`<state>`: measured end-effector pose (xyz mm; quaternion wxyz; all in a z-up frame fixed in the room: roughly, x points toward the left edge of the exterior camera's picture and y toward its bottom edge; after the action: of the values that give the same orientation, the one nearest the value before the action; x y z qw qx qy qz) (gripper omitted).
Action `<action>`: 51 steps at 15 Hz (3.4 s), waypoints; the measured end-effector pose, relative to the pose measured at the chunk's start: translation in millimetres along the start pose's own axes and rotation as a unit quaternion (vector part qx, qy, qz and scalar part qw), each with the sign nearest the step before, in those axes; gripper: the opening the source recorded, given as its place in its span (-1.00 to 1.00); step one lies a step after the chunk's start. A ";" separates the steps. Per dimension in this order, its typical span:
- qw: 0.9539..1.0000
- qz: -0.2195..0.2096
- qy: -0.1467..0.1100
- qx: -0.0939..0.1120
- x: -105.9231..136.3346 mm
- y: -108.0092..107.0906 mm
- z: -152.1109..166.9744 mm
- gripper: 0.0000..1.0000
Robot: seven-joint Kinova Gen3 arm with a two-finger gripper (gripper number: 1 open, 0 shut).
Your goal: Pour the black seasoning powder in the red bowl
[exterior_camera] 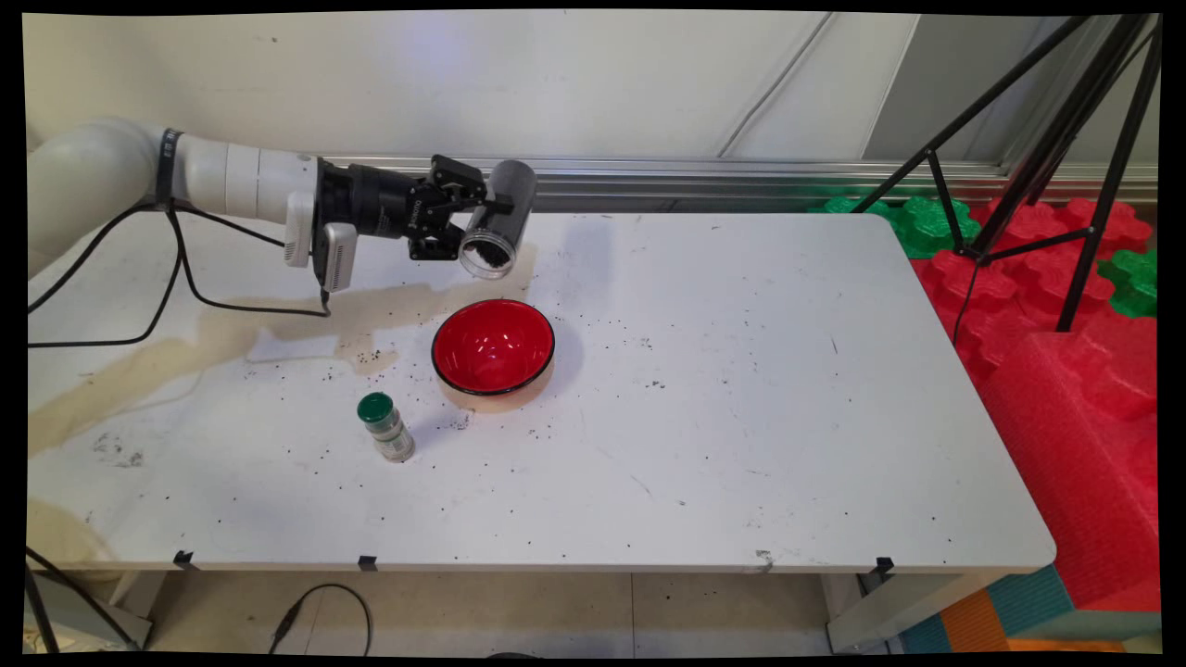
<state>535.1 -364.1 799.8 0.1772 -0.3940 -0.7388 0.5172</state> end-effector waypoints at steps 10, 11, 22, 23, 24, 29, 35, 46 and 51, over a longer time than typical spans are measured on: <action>0.997 0.079 -0.001 0.009 -0.9 -7.4 2.8 -1.00; 0.996 0.087 -0.001 0.010 -1.1 -8.0 3.4 -1.00; 0.988 0.151 -0.004 0.018 -2.3 -12.0 6.0 -1.00; 0.988 0.156 -0.004 0.019 -2.2 -12.1 6.0 -1.00; 0.987 0.161 -0.004 0.019 -2.1 -12.4 6.0 -1.00; 0.984 0.179 -0.004 0.022 -1.5 -13.3 6.1 -1.00; 0.981 0.193 -0.003 0.024 -0.8 -14.2 6.2 -1.00; 0.979 0.202 -0.004 0.025 -0.3 -14.0 4.8 -1.00; 0.978 0.206 -0.004 0.025 -0.2 -14.0 4.4 -1.00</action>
<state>526.7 -369.2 810.6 0.0739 -0.5314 -0.6291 0.5625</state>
